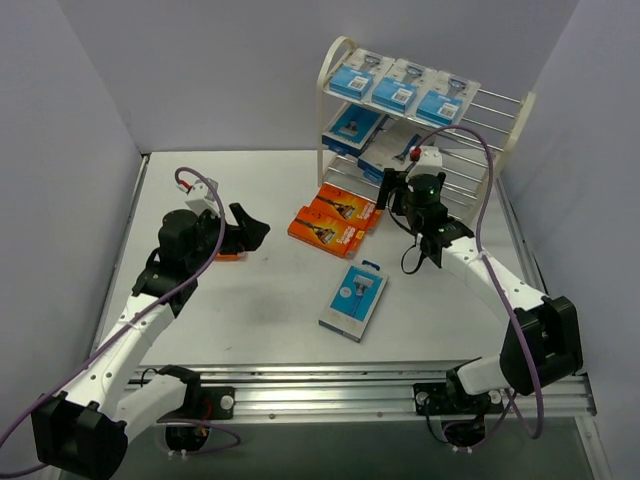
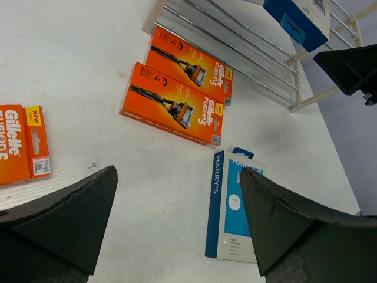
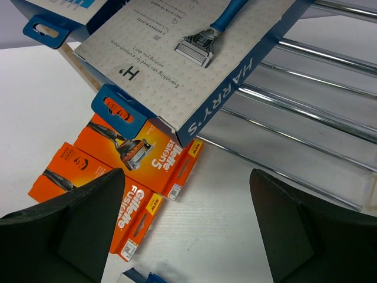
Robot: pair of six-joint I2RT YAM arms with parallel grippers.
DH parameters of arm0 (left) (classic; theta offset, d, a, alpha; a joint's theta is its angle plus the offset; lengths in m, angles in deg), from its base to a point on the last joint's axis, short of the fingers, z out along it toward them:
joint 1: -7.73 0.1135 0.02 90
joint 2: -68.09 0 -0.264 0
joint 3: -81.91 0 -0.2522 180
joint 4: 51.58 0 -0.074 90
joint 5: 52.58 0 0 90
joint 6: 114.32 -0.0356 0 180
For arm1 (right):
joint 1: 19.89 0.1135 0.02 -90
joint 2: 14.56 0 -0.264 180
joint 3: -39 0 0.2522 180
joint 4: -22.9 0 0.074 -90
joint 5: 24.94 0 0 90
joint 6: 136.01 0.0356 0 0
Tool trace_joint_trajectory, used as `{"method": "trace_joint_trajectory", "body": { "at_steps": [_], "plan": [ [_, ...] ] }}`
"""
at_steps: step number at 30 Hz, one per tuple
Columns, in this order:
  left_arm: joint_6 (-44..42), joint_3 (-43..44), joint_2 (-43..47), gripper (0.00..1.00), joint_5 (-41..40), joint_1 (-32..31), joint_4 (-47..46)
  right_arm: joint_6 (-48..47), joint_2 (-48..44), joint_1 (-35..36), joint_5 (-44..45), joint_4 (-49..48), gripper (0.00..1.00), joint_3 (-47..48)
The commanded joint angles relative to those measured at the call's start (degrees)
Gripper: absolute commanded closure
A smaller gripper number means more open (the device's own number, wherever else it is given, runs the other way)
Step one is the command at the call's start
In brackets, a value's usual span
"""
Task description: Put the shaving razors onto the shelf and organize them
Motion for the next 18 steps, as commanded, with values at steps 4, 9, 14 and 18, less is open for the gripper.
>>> {"method": "trace_joint_trajectory", "body": {
  "at_steps": [4, 9, 14, 18],
  "plan": [
    [-0.7, 0.6, -0.1, 0.06, -0.1, 0.2, -1.9, -2.3, 2.4, -1.0, -2.5, -4.2, 0.19, 3.9],
    [-0.8, 0.6, -0.3, 0.06, -0.2, 0.1, -1.8, -2.8, 3.8, -1.8, -3.1, -4.9, 0.21, 4.1],
    [-0.8, 0.6, -0.4, 0.06, -0.3, 0.1, -1.5, -3.8, 5.3, -2.7, -4.4, -6.2, 0.22, 4.5],
    [-1.1, 0.9, -0.6, 0.06, -0.6, 0.1, -1.1, -4.9, 6.5, -3.2, -5.1, -7.2, 0.23, 5.1]
  ]
}}
